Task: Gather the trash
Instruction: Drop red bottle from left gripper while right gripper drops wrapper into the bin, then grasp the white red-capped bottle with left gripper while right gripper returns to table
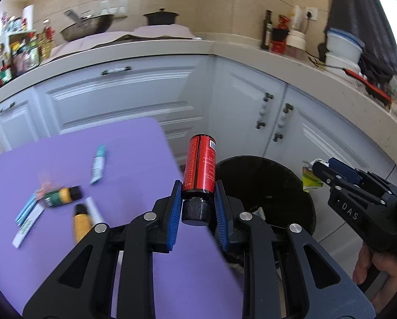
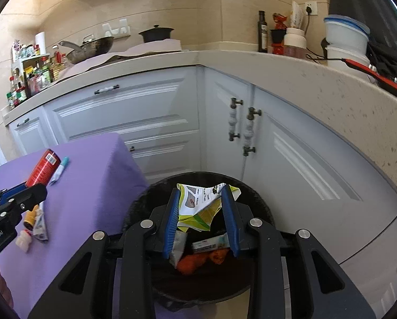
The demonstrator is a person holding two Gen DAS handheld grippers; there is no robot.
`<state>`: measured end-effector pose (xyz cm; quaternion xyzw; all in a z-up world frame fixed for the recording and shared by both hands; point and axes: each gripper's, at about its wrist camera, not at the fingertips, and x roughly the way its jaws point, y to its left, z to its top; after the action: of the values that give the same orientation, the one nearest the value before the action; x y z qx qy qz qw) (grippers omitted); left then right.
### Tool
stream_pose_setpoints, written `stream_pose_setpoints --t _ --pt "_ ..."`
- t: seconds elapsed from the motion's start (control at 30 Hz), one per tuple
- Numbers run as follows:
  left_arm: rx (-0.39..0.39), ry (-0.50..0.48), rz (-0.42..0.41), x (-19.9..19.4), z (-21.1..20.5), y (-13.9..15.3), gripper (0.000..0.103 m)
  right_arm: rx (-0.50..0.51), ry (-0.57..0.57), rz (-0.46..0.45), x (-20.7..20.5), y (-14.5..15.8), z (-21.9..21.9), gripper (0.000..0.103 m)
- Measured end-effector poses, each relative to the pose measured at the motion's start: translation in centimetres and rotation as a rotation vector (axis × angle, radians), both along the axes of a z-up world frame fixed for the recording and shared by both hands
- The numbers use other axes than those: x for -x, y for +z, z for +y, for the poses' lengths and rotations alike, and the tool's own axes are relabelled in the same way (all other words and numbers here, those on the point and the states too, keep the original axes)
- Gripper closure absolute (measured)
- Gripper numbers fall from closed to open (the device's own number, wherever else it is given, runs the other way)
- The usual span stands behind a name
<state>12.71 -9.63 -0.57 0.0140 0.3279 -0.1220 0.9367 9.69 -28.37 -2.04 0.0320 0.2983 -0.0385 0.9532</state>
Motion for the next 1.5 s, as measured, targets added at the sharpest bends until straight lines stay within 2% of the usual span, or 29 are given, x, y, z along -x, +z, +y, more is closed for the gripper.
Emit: stream_pose_setpoints --t 0.33,0.4,0.47,0.5,0.63,0.77,1.0,1.27,1.5 --pt "-0.059 -0.038 0.047 -3.6 -5.7 -3.3 0.078 -0.029 -0.011 0.019 -1.6 -2.3 -3.1 0.069" --pt "-0.062 -0.034 0.059 -4.1 -6.1 -3.9 0.074 -0.034 -0.009 0.025 -2.1 -2.9 -3.3 0.066" --pt "-0.072 -0.026 0.069 -4.6 -6.4 -4.4 0.061 -0.037 -0.008 0.029 -2.4 -3.3 -3.5 0.059" --pt "-0.072 -0.023 0.070 -4.7 -6.4 -4.4 0.060 -0.038 -0.012 0.028 -2.5 -3.4 -3.5 0.055" --pt "-0.069 -0.009 0.073 -4.7 -6.0 -4.2 0.056 -0.049 -0.021 0.026 -2.3 -3.5 -3.8 0.055" --pt "-0.058 0.016 0.068 -4.2 -4.9 -3.5 0.051 -0.053 -0.032 0.022 -1.8 -3.1 -3.4 0.054" --pt "-0.062 0.067 0.051 -1.8 -1.1 -2.1 0.049 -0.041 -0.004 0.014 -1.0 -2.3 -1.1 0.042" --pt "-0.076 0.185 0.051 1.3 5.0 -1.6 0.049 -0.053 0.058 0.018 -0.3 -1.7 2.7 0.041" --pt "-0.087 0.281 0.084 3.8 9.9 -2.4 0.049 -0.051 0.107 0.028 0.6 -1.6 6.0 0.041"
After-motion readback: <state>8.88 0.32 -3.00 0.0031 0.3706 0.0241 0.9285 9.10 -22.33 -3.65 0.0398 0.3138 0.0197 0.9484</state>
